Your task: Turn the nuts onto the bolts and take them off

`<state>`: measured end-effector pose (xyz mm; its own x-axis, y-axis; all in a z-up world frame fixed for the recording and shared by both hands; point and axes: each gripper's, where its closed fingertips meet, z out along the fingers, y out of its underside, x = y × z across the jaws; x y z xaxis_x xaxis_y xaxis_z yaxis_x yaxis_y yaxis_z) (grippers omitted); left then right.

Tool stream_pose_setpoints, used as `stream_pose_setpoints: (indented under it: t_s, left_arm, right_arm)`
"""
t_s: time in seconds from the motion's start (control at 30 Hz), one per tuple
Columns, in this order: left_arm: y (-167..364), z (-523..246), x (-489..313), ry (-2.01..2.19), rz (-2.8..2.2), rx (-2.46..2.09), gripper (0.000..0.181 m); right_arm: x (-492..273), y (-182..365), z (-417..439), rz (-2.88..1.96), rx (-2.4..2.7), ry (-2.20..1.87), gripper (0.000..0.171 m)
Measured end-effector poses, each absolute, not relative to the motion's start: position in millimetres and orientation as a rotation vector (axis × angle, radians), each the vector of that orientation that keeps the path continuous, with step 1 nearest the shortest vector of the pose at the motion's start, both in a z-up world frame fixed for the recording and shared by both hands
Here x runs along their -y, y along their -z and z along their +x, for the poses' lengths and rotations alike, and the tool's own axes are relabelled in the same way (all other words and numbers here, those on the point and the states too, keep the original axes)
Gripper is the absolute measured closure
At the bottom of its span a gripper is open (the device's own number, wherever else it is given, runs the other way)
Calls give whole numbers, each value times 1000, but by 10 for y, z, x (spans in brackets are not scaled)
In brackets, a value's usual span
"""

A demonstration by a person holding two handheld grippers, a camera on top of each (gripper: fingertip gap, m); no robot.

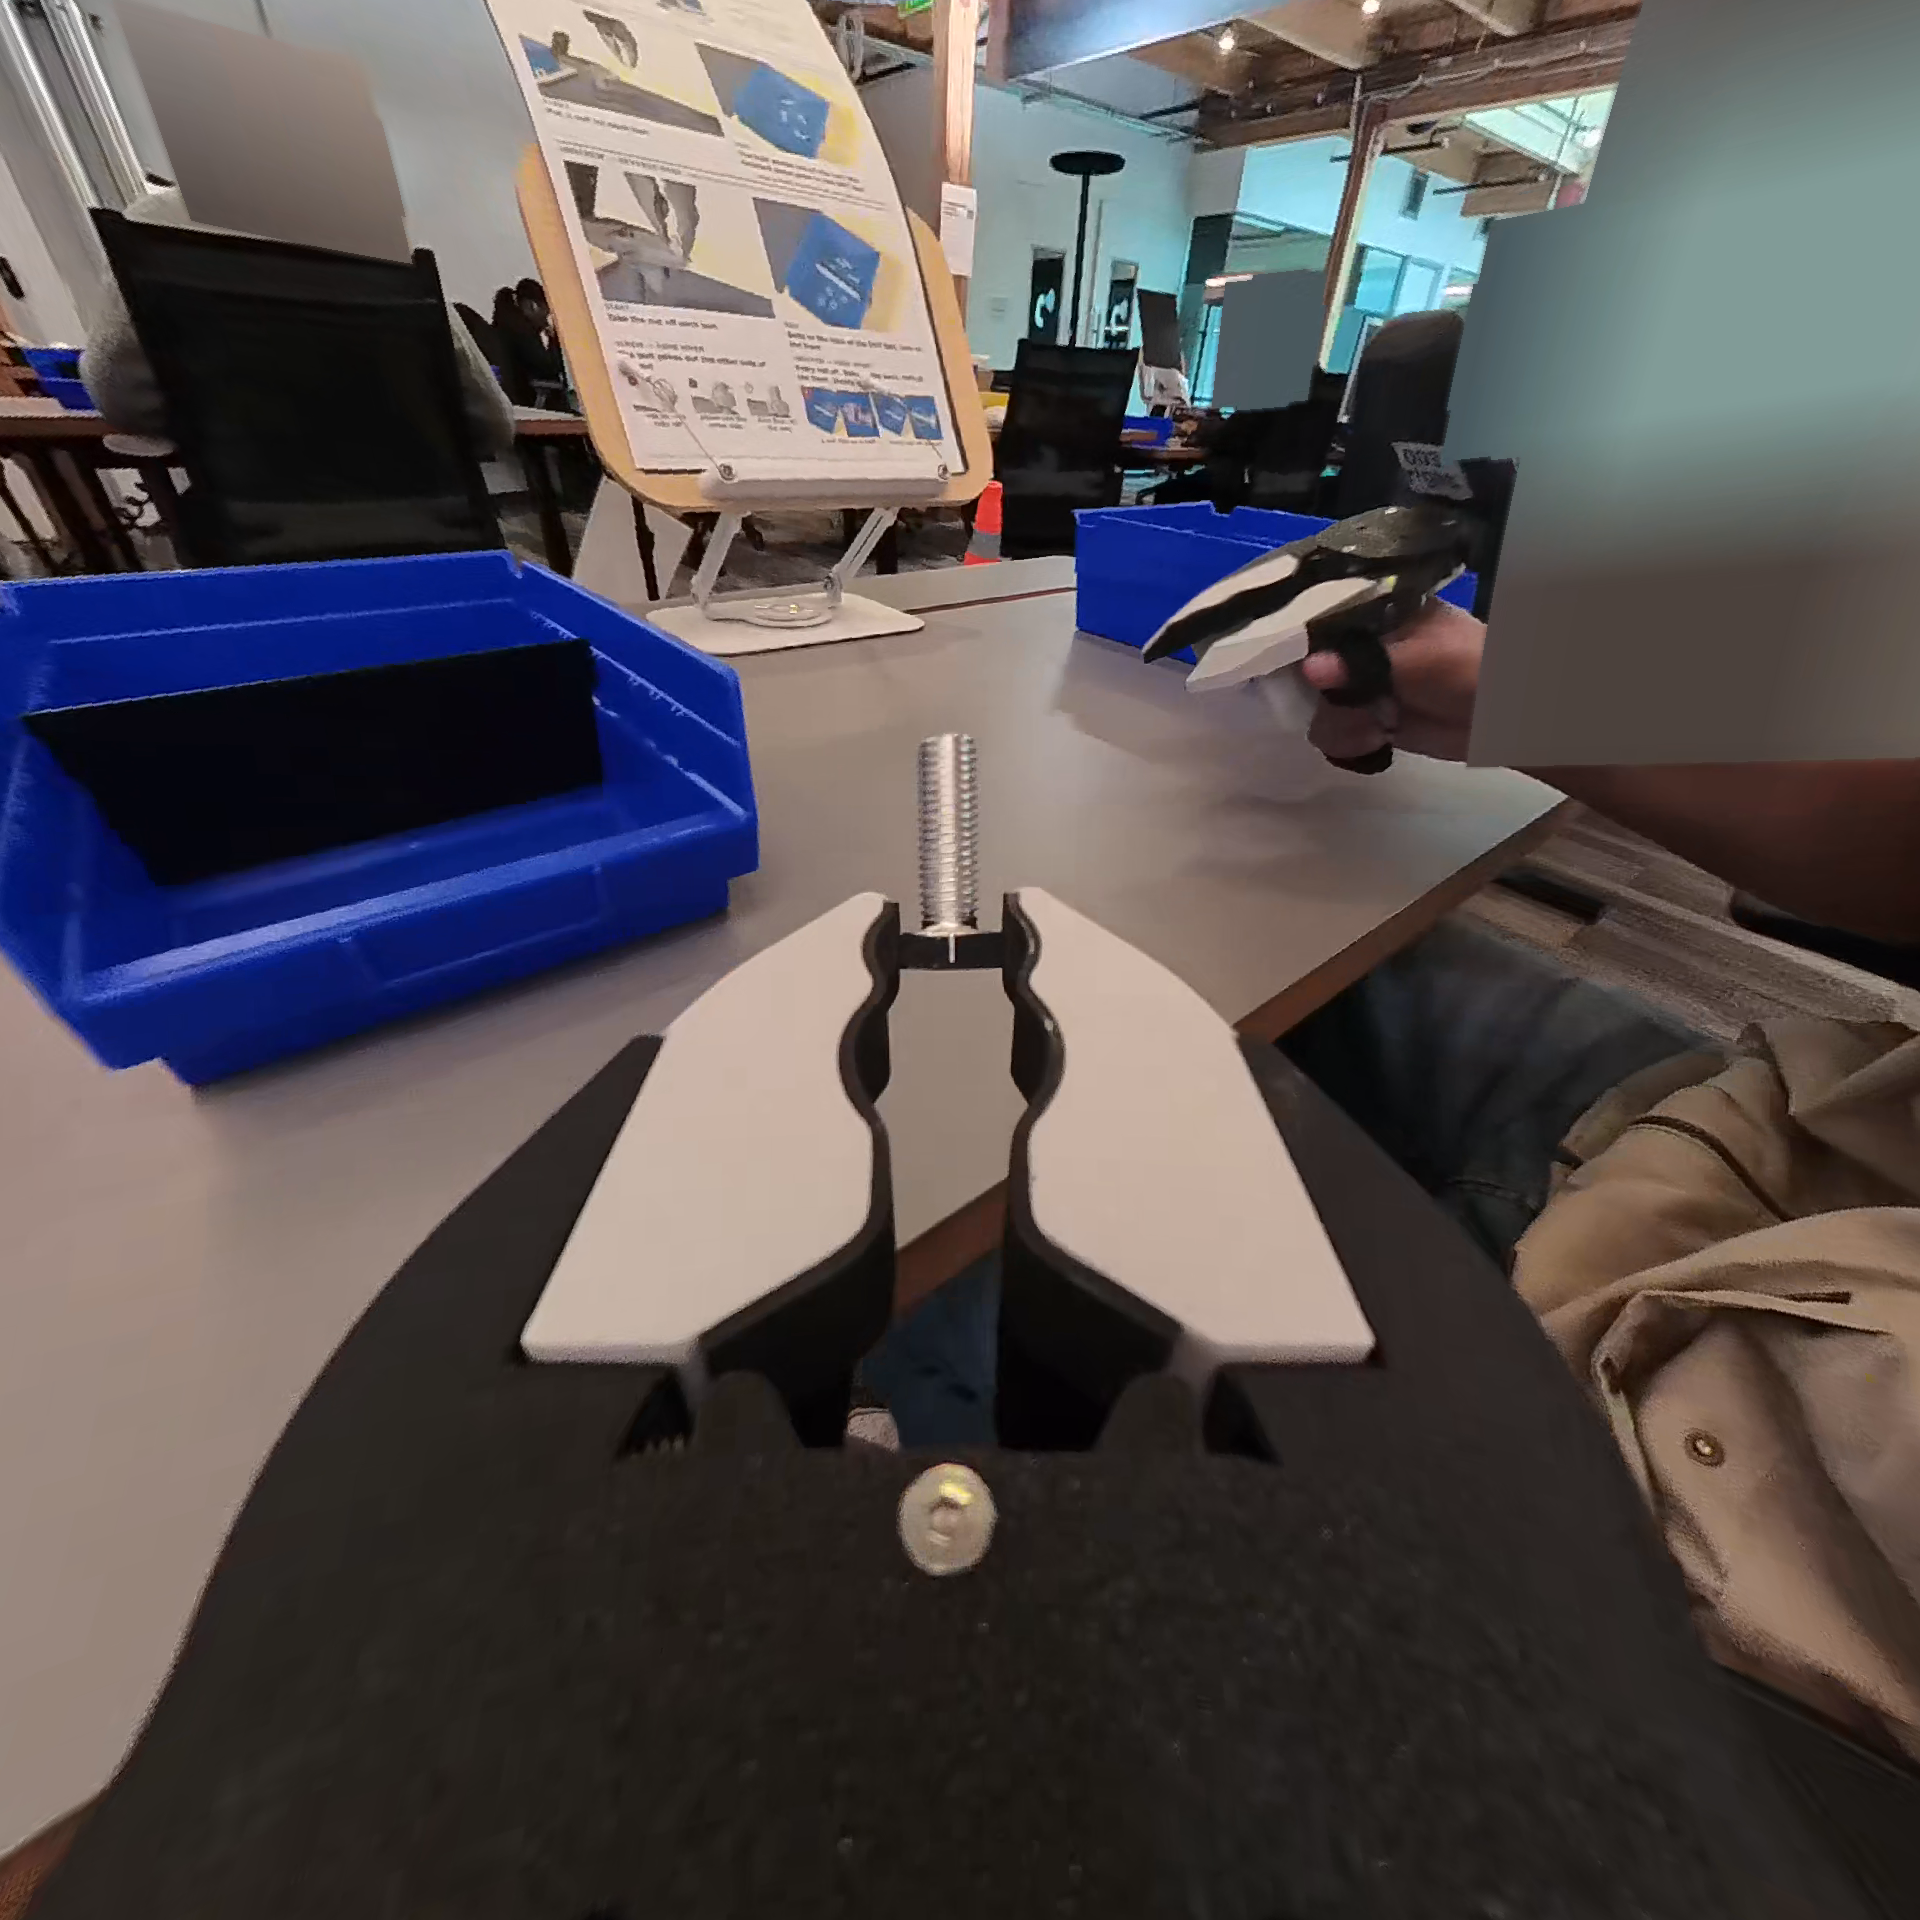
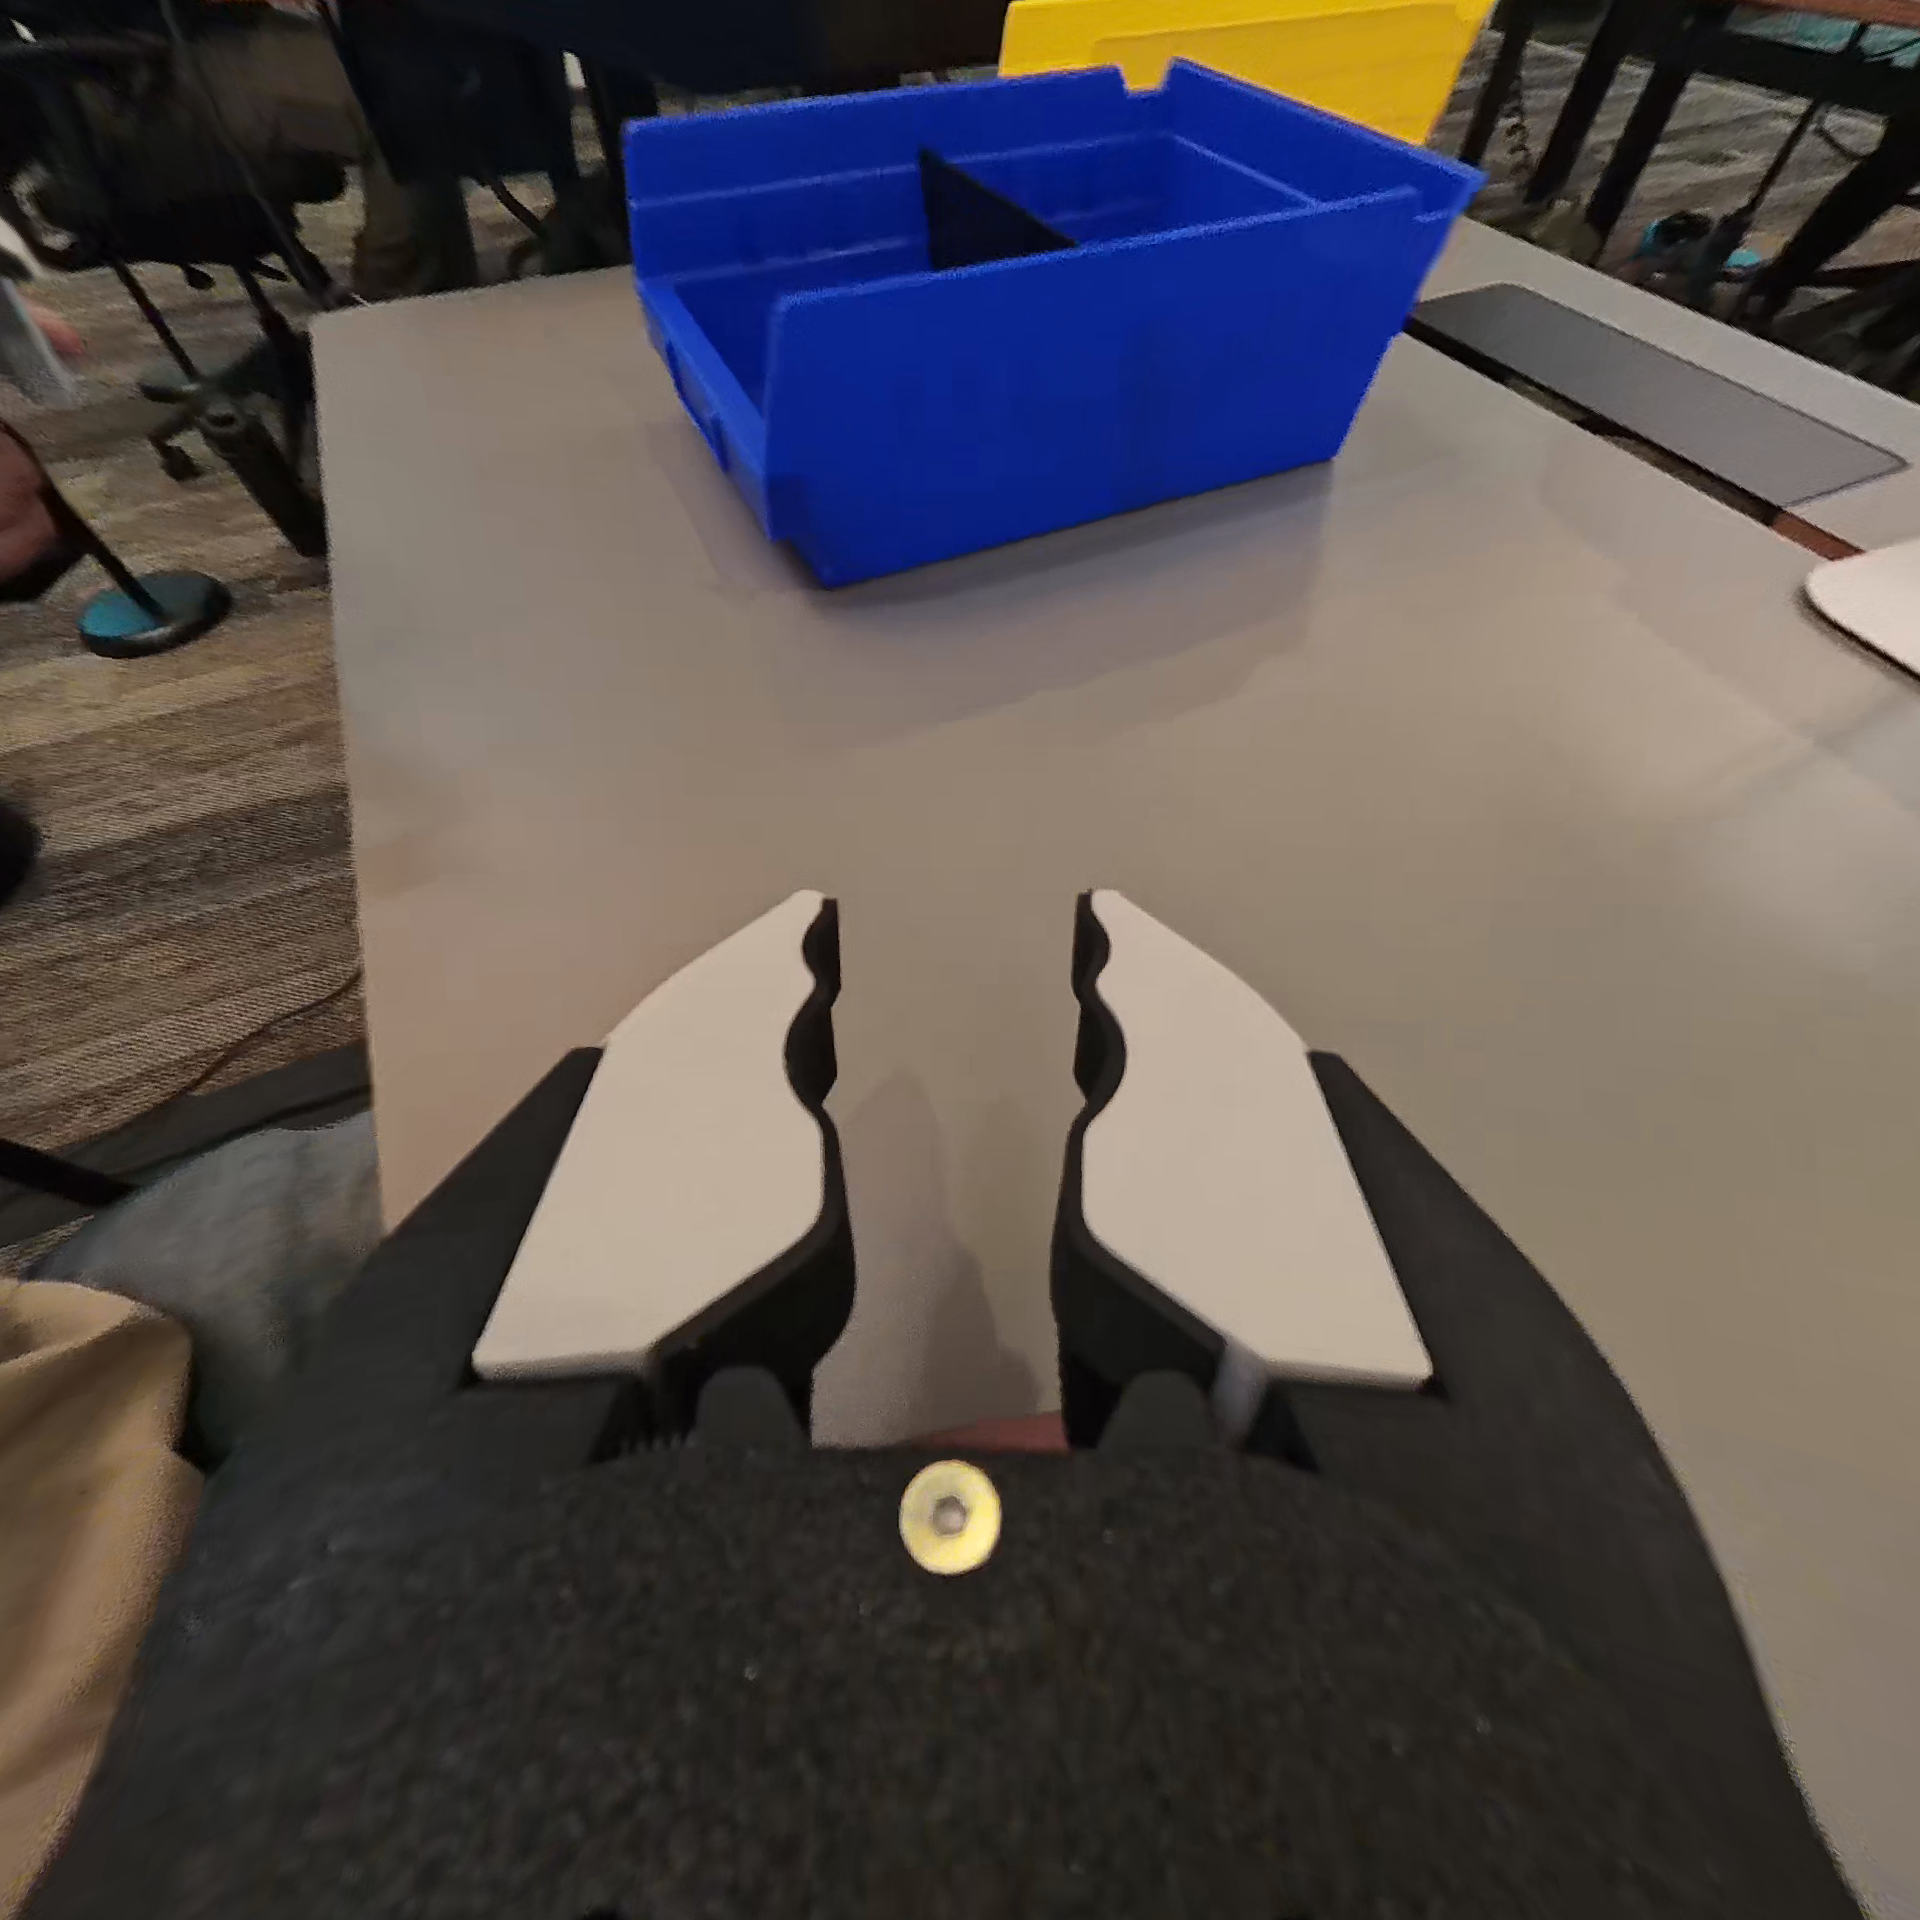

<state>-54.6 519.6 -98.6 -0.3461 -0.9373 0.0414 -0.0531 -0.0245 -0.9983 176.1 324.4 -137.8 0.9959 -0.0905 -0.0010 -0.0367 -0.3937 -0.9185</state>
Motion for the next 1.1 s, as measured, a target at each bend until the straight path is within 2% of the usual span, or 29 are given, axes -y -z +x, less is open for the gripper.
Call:
stream_pose_setpoints:
  t_s: [0.17, 0.37, 0.5, 0.67, 0.83, 1.1]
  left_arm:
    - [996, -991, -5477, 1358, -1148, -1397, 163]
    - [1260, -1760, -5874, 1111, -1394, -1169, 163]
    - [1708, -2316, -5973, 932, -1627, -965, 163]
    - [1946, -2813, -5543, 831, -1811, -797, 163]
    - [2043, -3065, -5042, 869, -1882, -739, 163]
    - [2675, -3247, -4648, 935, -2018, -695, 163]
  right_arm:
    - [-3577, 1207, 1330, -1968, 55, 72, 128]
    - [-4352, 1124, 129, -1947, 335, -54, 126]
    - [-4858, 1412, -862, -1955, 473, -206, 127]
    - [-5444, 1977, -1952, -1987, 663, -314, 128]
    - [-6254, 3179, -2647, -2045, 825, -396, 131]
    - [-7424, 6179, -3337, -2262, 988, -482, 136]
